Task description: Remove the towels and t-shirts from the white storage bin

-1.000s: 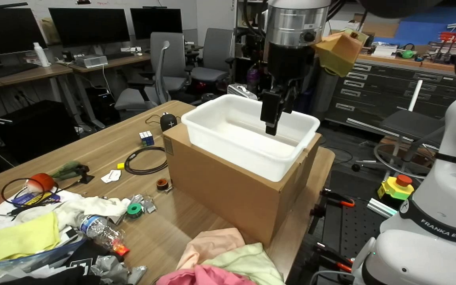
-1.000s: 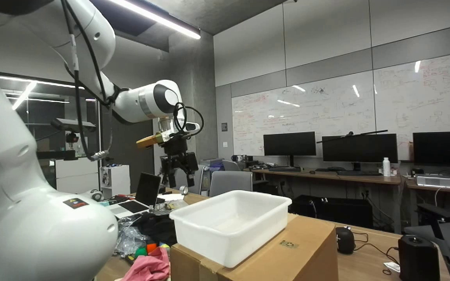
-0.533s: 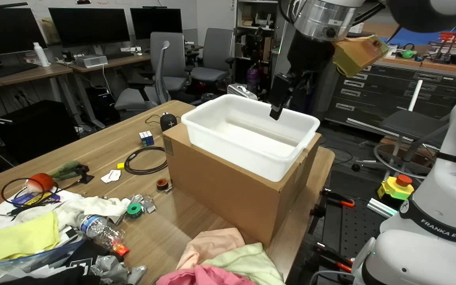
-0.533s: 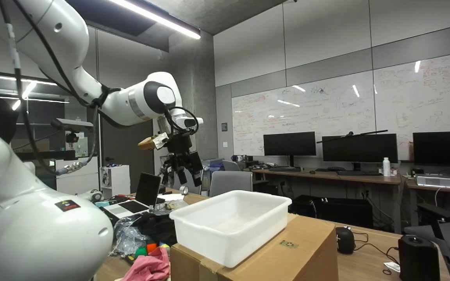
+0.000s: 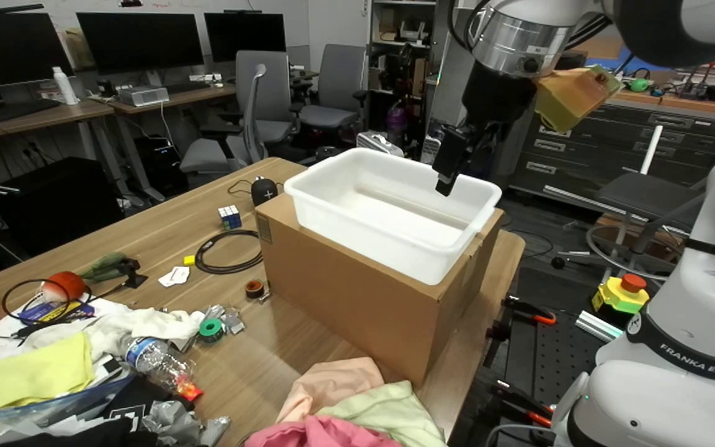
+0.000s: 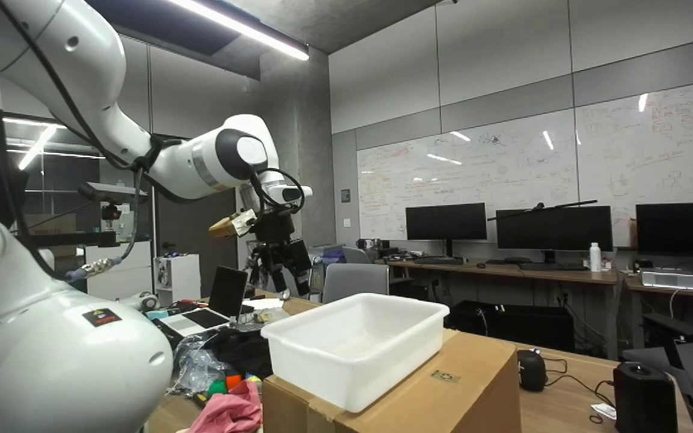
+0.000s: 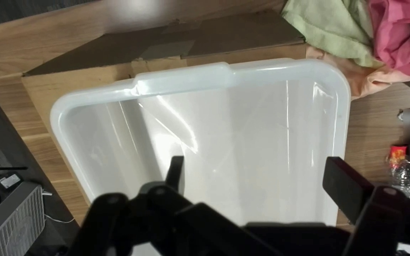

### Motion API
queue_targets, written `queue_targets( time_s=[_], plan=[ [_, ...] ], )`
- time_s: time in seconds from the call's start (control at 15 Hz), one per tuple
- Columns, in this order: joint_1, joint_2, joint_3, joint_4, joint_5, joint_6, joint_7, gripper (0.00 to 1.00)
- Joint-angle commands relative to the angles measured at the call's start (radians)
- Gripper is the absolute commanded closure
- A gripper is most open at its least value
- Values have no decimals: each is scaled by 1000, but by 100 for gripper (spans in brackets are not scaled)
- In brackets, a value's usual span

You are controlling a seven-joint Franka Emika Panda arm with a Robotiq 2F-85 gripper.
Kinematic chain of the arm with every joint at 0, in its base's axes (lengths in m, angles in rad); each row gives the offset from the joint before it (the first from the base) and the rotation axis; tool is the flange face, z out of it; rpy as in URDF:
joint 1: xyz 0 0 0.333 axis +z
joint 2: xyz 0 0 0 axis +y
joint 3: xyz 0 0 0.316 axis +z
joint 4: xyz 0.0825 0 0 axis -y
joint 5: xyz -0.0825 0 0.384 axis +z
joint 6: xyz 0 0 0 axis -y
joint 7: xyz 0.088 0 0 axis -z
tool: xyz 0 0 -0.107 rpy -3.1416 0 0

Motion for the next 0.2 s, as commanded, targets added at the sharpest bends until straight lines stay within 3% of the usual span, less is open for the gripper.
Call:
queue_targets(
  time_s=[0.0,0.13],
  plan=[
    [-18,-2,16,2,14,-2,-15,0],
    [-18,-3,15,2,14,-2,-17,0]
  ],
)
